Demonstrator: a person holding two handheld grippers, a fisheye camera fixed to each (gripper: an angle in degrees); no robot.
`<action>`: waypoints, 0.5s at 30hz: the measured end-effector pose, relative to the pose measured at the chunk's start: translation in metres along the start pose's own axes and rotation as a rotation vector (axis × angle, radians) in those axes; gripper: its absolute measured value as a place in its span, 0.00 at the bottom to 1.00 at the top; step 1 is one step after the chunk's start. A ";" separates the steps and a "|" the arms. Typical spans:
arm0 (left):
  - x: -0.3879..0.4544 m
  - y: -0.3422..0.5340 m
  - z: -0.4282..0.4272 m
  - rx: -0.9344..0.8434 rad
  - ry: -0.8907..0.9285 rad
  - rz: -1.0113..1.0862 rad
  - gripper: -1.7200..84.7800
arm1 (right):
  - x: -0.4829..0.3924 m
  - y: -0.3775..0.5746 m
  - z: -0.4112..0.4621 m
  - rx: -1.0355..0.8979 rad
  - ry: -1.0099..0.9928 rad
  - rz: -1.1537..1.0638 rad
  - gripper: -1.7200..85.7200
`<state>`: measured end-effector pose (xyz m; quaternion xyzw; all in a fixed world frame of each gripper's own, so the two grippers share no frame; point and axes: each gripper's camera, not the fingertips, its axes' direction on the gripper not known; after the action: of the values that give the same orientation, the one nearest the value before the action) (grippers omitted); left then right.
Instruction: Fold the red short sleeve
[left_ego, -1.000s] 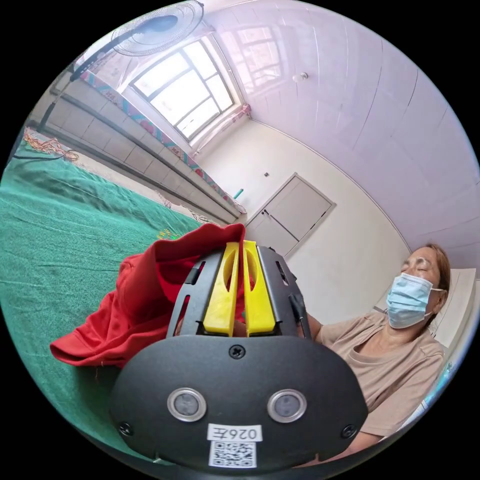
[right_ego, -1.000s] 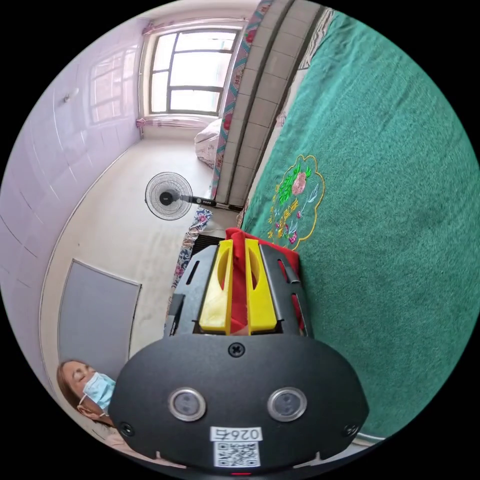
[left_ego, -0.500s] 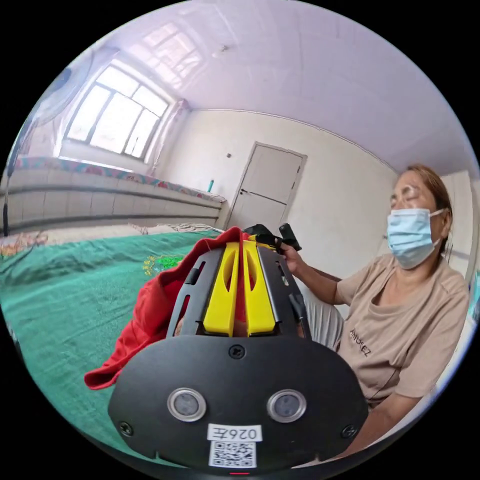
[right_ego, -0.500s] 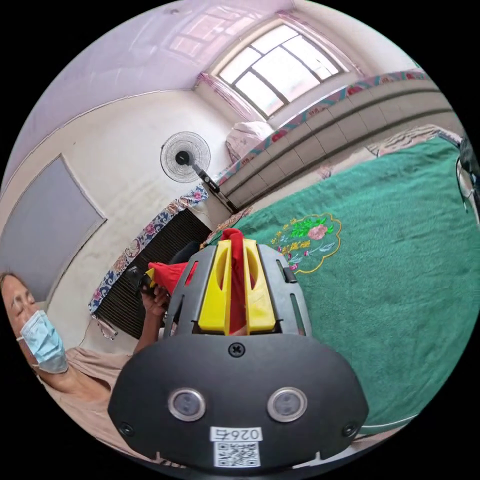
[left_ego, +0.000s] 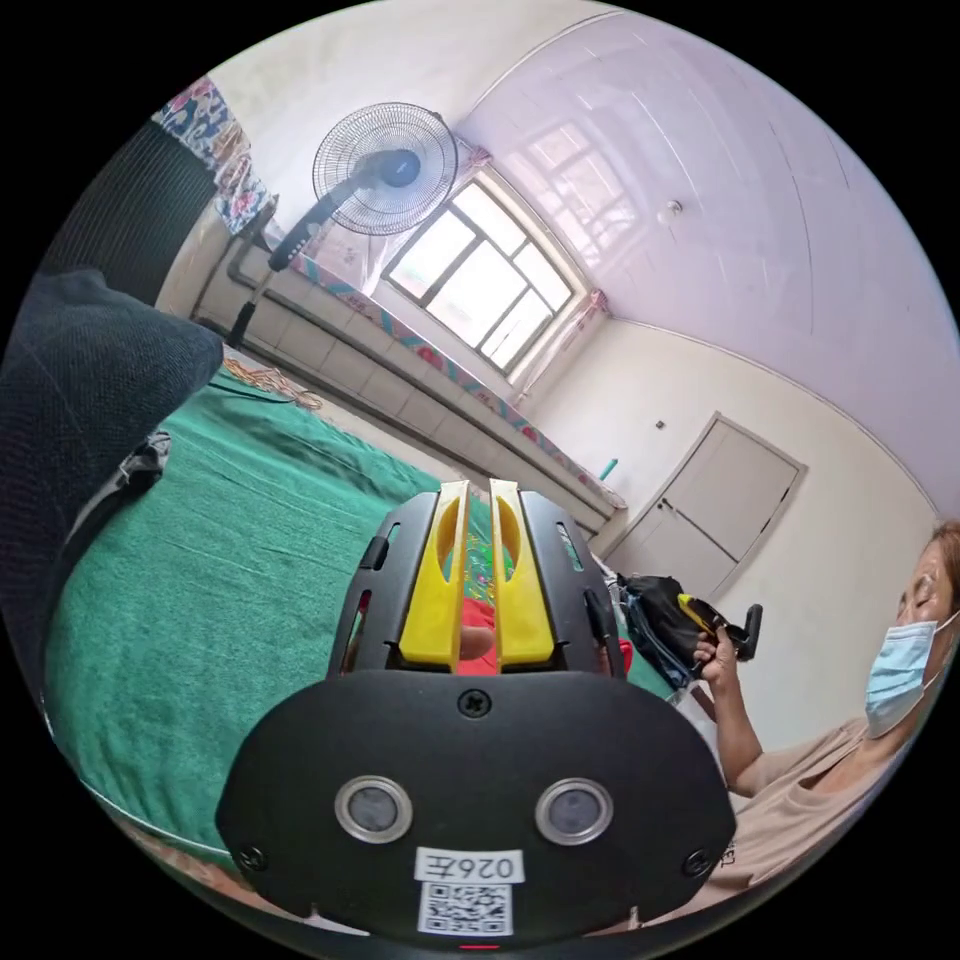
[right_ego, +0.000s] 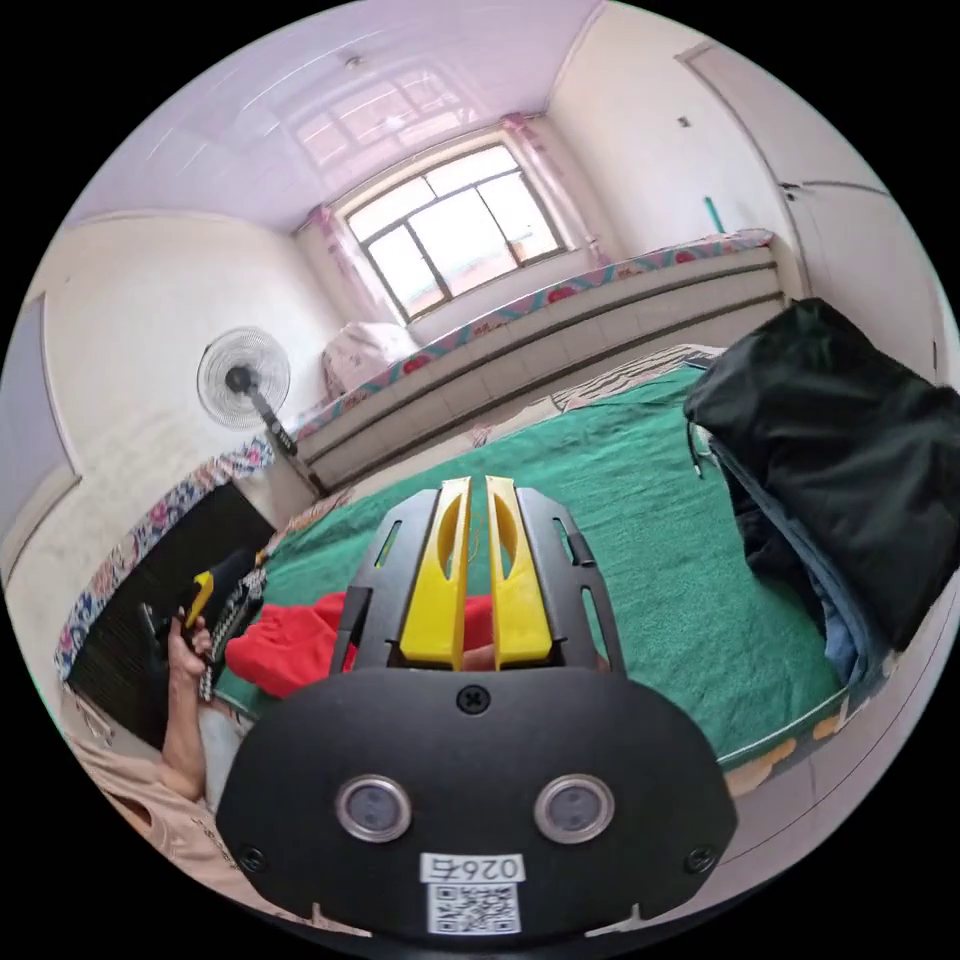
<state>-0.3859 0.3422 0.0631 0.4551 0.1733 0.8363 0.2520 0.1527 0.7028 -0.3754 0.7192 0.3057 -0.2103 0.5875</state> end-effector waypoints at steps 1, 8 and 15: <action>0.004 -0.004 0.002 -0.023 -0.019 0.013 0.08 | -0.009 0.006 0.009 -0.027 -0.011 -0.031 0.01; 0.042 -0.024 0.070 -0.322 -0.340 0.219 0.17 | -0.129 0.118 0.148 -0.427 -0.079 -0.390 0.06; 0.039 -0.032 0.149 -0.645 -0.616 0.309 0.17 | -0.147 0.226 0.245 -0.707 0.144 -0.562 0.13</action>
<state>-0.2691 0.4000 0.1515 0.6008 -0.2481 0.7012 0.2929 0.2156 0.4086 -0.1705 0.3763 0.5821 -0.1937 0.6943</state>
